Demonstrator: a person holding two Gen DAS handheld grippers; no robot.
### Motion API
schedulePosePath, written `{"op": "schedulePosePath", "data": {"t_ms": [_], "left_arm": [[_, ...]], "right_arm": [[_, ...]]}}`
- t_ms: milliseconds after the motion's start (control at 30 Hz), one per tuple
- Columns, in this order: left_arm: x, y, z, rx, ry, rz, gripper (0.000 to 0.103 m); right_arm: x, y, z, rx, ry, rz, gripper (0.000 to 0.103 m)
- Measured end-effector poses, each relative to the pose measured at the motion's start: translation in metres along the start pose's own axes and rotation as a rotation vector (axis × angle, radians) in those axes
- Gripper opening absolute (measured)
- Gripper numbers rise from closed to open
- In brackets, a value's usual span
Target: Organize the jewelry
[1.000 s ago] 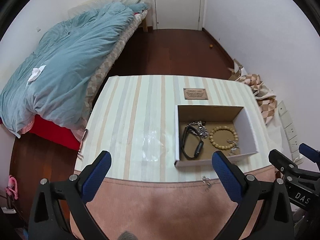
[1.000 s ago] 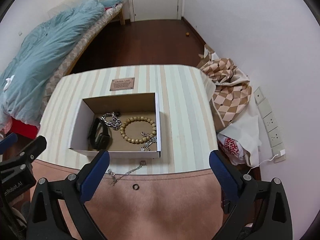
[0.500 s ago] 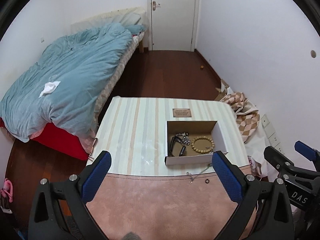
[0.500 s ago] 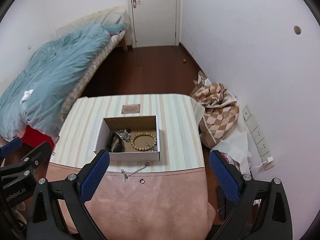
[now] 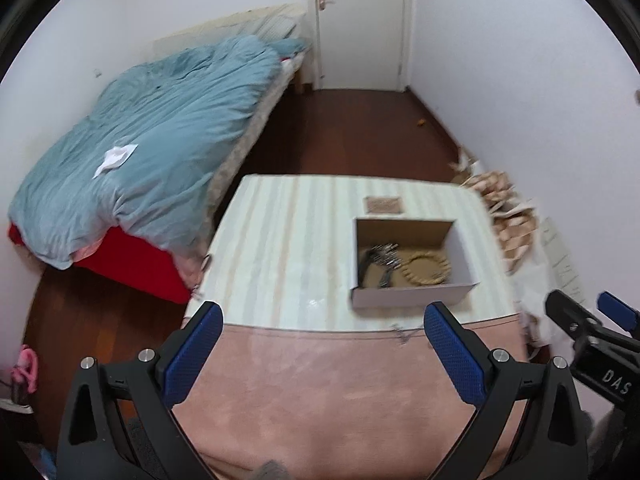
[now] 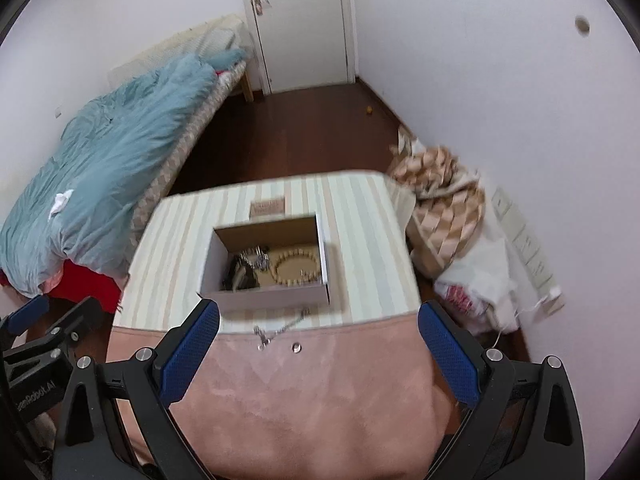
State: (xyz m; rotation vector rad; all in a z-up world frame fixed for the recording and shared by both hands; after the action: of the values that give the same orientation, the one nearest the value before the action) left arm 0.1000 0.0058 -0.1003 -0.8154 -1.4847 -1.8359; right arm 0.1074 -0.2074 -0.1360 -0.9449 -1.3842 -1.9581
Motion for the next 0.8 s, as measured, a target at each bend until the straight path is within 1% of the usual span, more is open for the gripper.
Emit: {"op": "schedulePosePath", "data": {"t_ms": [100, 167, 200, 233, 300, 367, 467, 567, 633, 700, 800], "left_arm": [[-0.031, -0.015, -0.006, -0.031, 0.062, 0.055, 0.103], [-0.053, -0.026, -0.010, -0.060, 0.097, 0.095, 0.103], [-0.067, -0.032, -0.012, -0.075, 0.115, 0.132, 0.103], [-0.078, -0.038, -0.013, -0.081, 0.118, 0.157, 0.103], [-0.099, -0.051, -0.012, -0.087, 0.132, 0.206, 0.103], [-0.118, -0.062, -0.011, -0.091, 0.143, 0.251, 0.103], [-0.138, -0.073, -0.006, -0.093, 0.155, 0.305, 0.103], [-0.150, -0.078, -0.002, -0.090, 0.161, 0.330, 0.103], [-0.154, -0.078, 0.002, -0.088, 0.160, 0.337, 0.103], [-0.157, -0.079, 0.003, -0.087, 0.162, 0.342, 0.103], [-0.162, -0.078, 0.002, -0.092, 0.162, 0.344, 0.103]], "right_arm": [[-0.041, -0.017, -0.009, -0.010, 0.004, 0.069, 0.100], [-0.069, -0.030, -0.012, -0.005, 0.010, 0.111, 0.086], [-0.087, -0.039, -0.011, 0.000, 0.016, 0.141, 0.072], [-0.100, -0.045, -0.011, 0.001, 0.022, 0.164, 0.063], [-0.130, -0.059, -0.010, 0.001, 0.043, 0.204, 0.056], [-0.152, -0.069, -0.006, 0.017, 0.043, 0.216, 0.054], [-0.173, -0.078, 0.000, 0.026, 0.047, 0.221, 0.054], [-0.187, -0.083, 0.005, 0.036, 0.049, 0.218, 0.054], [-0.191, -0.084, 0.009, 0.047, 0.045, 0.207, 0.049], [-0.193, -0.085, 0.016, 0.095, 0.015, 0.179, 0.040], [-0.194, -0.086, 0.025, 0.157, -0.035, 0.147, 0.013]]}}
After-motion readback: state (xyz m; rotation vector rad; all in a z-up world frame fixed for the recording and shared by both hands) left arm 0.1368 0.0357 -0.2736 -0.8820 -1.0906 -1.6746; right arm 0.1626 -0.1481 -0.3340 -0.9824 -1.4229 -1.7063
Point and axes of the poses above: each gripper's, at about its wrist camera, not at the fingertips, and x roughly against the way its jaws point, z to its left, y to its top, the point moved 2 cm from there along -x, roughly the way its jaws point, and after that the axes turned 12 degrees about -x, right-handed, at the moved point
